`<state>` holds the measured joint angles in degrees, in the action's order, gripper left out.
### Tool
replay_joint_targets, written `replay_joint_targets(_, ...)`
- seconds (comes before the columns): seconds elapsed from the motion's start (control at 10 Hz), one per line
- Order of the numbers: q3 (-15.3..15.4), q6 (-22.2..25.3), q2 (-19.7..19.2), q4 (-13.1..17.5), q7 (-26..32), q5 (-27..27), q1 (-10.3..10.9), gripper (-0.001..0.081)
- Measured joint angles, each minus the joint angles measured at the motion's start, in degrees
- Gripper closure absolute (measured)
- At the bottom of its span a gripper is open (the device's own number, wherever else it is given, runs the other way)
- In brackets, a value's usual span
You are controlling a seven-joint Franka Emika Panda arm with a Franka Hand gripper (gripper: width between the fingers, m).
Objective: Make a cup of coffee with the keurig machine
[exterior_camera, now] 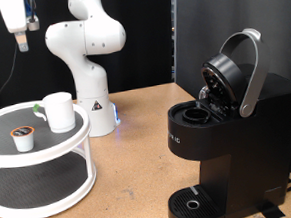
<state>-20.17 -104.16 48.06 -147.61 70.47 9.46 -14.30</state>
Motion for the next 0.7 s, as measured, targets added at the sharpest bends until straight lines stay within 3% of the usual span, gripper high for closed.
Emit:
replay_joint_targets(0.4, 0.3, -4.9, -8.6, 4.4, -3.6, -2.7, 1.4, 0.0001)
replay_joint_targets(0.7, -0.8, -4.6, -15.1, 10.0, 0.8, -3.5, 2.8, 0.0001)
